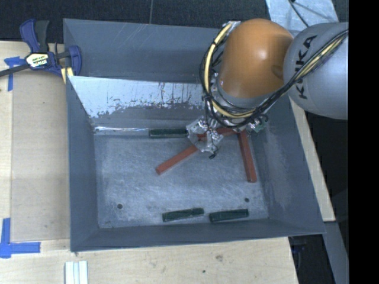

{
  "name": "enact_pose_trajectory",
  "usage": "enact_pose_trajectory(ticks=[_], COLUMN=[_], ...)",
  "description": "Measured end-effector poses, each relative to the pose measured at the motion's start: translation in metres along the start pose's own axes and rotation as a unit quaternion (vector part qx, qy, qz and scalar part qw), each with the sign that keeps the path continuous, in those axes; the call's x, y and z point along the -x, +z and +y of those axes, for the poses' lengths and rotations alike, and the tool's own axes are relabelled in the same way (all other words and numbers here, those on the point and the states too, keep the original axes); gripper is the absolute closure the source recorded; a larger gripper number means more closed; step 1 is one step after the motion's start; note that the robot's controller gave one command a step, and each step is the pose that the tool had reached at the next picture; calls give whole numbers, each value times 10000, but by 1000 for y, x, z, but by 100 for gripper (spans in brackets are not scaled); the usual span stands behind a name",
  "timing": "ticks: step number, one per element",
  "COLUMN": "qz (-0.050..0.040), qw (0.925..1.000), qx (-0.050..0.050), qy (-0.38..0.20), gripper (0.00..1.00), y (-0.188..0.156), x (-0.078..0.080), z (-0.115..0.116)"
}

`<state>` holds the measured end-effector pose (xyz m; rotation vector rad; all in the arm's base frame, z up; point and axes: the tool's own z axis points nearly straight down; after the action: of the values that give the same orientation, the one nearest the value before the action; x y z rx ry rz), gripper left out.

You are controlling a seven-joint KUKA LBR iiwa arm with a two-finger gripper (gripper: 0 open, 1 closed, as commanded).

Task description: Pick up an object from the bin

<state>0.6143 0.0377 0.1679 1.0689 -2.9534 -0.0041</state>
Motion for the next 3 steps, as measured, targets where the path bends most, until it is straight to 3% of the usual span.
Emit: enact_pose_trajectory(ticks=[1,2,3], qz=[-15,9,-24], qw=[10000,9980,9981], qx=[-17,4,-18], qy=[17,-632,-616], gripper=[0,0,100], y=[-3,102,97], x=[0,11,13], z=[-2,10,8])
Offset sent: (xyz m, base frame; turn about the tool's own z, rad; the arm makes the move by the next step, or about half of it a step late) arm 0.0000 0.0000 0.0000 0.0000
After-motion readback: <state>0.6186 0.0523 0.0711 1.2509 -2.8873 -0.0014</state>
